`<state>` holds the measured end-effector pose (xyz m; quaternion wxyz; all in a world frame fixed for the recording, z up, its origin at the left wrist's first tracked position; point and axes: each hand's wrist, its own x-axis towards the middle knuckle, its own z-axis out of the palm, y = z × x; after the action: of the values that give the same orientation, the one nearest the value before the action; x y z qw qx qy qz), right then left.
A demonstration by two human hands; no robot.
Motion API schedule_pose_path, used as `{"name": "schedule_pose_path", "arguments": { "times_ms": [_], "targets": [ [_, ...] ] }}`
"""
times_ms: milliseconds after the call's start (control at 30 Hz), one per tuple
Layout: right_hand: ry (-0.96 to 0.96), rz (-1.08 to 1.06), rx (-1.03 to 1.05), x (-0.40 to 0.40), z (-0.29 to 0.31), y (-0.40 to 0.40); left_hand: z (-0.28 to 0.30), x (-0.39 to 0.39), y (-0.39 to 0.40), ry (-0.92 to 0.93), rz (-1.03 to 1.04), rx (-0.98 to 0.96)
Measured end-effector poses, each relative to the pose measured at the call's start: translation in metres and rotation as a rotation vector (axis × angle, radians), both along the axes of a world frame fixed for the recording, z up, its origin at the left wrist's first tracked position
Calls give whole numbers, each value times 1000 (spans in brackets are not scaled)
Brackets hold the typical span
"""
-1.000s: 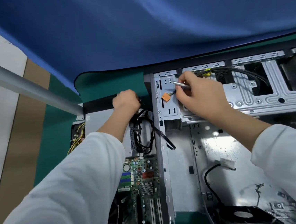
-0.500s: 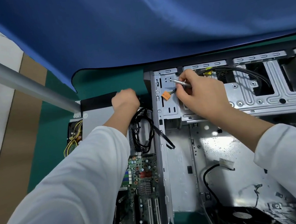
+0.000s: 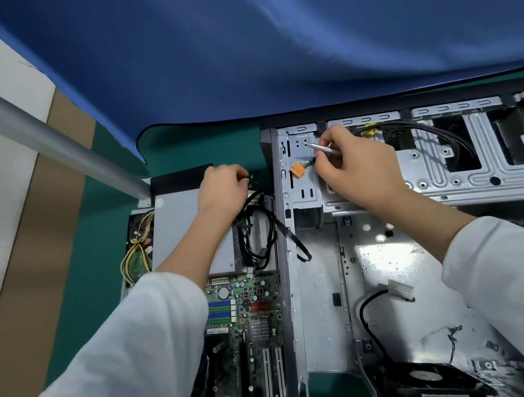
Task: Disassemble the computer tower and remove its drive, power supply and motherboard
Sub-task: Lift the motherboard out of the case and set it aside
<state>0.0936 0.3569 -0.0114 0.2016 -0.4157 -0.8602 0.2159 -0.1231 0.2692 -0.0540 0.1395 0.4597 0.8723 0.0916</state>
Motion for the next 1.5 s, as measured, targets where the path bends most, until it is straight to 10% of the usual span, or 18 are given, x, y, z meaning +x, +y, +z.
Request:
{"name": "schedule_pose_path", "arguments": {
  "times_ms": [300,533,1500],
  "targets": [
    [198,53,-341,18,20,-8,78,66,-65,-683,377,496],
    [6,135,-181,86,23,-35,51,166,-110,-656,287,323],
    [6,32,-105,93,22,-45,46,172,-110,-415,299,263]
  ]
}}
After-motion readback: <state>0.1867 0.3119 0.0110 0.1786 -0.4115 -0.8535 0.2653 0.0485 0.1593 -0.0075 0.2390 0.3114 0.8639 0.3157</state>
